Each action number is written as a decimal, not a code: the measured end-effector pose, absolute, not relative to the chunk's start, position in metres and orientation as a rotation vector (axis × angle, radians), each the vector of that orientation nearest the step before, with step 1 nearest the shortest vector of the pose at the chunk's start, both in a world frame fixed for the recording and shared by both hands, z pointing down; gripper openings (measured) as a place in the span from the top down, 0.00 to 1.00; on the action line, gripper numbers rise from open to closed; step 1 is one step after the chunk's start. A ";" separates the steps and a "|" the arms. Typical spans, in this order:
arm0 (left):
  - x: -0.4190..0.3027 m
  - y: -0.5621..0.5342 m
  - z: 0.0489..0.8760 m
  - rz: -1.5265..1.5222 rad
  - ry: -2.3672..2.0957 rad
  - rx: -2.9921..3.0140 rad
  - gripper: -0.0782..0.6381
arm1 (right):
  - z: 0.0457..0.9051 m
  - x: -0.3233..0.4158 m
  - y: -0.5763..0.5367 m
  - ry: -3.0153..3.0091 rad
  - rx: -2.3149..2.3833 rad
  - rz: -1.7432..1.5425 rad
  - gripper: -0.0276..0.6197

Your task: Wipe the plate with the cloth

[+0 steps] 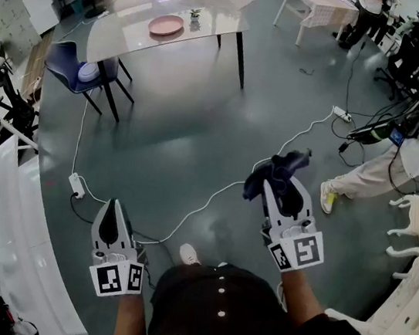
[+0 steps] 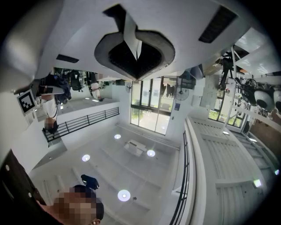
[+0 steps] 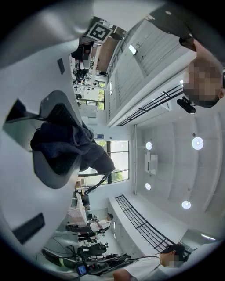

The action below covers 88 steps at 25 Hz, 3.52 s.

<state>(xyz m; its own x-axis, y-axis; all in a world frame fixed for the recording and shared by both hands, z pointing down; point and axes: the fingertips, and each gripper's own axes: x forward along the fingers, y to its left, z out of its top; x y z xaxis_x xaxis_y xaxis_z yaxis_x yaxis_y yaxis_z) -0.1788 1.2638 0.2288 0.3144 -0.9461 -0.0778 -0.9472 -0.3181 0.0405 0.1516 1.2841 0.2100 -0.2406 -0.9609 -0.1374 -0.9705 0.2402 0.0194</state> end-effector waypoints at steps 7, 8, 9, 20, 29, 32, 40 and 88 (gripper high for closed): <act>-0.171 1.260 0.228 0.161 1.792 -2.576 0.88 | 0.210 0.152 1.279 2.399 -1.875 0.157 0.75; -0.172 1.259 0.230 0.168 1.799 -2.579 0.88 | 0.210 0.152 1.279 2.393 -1.870 0.156 0.75; -0.174 1.258 0.231 0.166 1.805 -2.576 0.88 | 0.209 0.151 1.279 2.382 -1.857 0.151 0.75; -0.198 1.228 0.238 0.077 1.849 -2.535 0.43 | 0.211 0.134 1.254 2.337 -1.862 0.079 0.74; -0.242 1.196 0.231 0.002 1.801 -2.512 0.43 | 0.215 0.106 1.231 2.276 -1.904 0.074 0.74; -0.248 1.184 0.234 0.004 1.816 -2.511 0.43 | 0.221 0.106 1.222 2.279 -1.913 0.061 0.74; -0.241 1.140 0.241 0.017 1.830 -2.512 0.43 | 0.225 0.108 1.164 2.269 -1.893 0.060 0.74; -0.115 0.789 0.228 0.038 1.992 -2.410 0.43 | 0.208 0.240 0.776 2.380 -1.753 0.091 0.74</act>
